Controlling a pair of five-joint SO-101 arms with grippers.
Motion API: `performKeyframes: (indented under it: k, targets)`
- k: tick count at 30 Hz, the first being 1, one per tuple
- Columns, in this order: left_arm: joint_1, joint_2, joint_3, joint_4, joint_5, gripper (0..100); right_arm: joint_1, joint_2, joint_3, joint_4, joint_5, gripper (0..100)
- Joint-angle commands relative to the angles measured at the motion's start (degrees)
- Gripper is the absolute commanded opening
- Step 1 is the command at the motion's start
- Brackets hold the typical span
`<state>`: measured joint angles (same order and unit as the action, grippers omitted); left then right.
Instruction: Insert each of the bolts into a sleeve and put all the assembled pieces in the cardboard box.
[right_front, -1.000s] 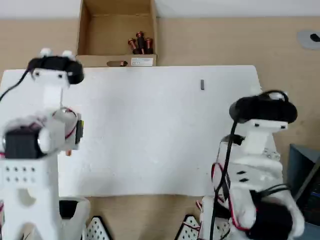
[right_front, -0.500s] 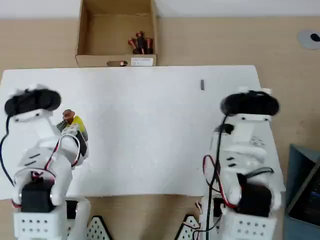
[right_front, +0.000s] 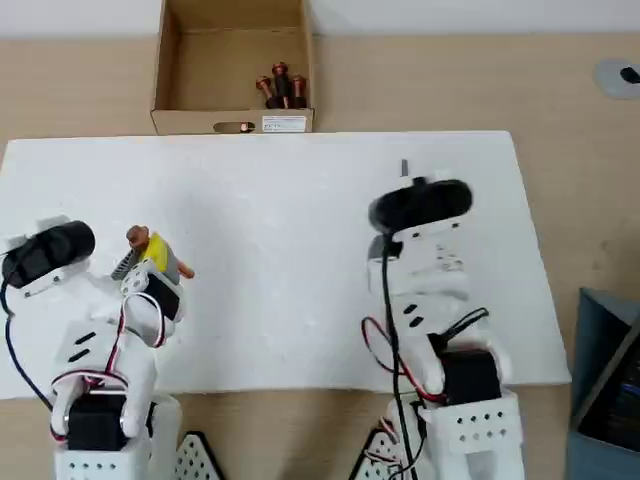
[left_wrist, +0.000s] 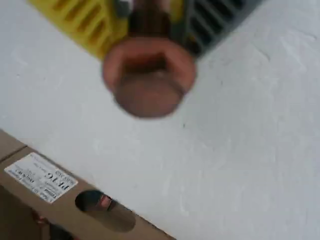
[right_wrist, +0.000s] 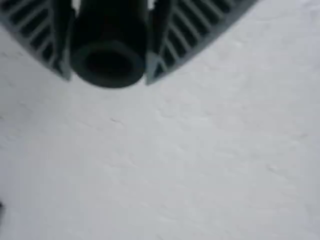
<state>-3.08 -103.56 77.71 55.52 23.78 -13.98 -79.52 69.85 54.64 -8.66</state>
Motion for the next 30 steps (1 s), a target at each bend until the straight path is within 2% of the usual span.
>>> performKeyframes:
  k: [1, 5, 14, 18, 25, 30]
  targets:
    - [1.1, -0.7, -0.1, -1.7, 6.2, 0, -3.4, -0.4, 0.5, -2.7, 0.4, 0.9]
    - [4.8, -0.7, -1.4, -1.7, 13.0, 0, -6.5, -0.4, 1.1, -4.0, 0.4, 0.9]
    - [12.7, -0.7, -7.4, -6.4, 13.4, 0, -19.6, -0.5, -0.1, -4.0, 0.5, 0.9]
    - [16.4, -0.7, -9.2, -6.7, 13.4, 0, -24.7, -0.5, -0.3, -4.0, 4.3, 0.9]
    - [20.5, -0.7, -11.6, -6.9, 13.4, 0, -26.5, -0.5, -0.9, -7.4, 10.4, 0.9]
    - [20.7, -0.4, -12.7, -6.9, 13.4, 0, -28.1, -0.5, -1.1, -8.0, 13.1, 0.9]
